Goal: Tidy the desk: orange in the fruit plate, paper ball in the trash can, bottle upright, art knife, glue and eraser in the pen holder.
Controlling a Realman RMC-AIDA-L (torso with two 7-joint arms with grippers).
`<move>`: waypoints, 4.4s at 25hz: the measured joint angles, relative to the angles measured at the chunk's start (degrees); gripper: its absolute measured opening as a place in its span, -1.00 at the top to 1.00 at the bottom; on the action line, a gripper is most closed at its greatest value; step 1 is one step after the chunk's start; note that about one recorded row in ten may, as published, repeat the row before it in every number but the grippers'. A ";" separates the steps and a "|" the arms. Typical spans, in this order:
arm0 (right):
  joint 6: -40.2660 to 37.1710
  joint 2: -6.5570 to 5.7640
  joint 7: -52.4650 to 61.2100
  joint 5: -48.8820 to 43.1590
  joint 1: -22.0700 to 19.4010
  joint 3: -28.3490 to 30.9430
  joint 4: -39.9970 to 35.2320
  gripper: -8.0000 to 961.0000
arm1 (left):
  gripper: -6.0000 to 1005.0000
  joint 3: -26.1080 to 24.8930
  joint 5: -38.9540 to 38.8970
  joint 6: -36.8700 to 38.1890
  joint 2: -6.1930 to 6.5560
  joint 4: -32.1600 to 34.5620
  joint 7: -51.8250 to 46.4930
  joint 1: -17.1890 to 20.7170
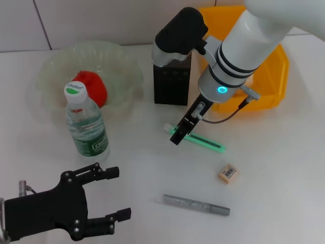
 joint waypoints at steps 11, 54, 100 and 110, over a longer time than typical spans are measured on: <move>0.77 0.04 -0.01 0.10 -0.18 -0.85 0.40 -0.68 | -0.62 0.04 0.22 0.08 0.00 -0.09 0.12 0.04; 1.88 -0.05 0.07 0.51 -0.72 -4.29 0.71 0.31 | -0.62 0.22 0.07 0.16 -0.18 -0.17 -0.44 -0.17; 1.71 0.04 0.53 0.90 -1.13 -5.98 -0.72 0.67 | -0.62 0.22 0.14 0.43 -0.07 -0.88 -0.12 -0.08; 1.86 0.04 0.30 0.80 -2.45 -8.58 -3.25 0.18 | -0.62 0.22 -0.18 1.47 -0.18 -0.96 -0.20 0.09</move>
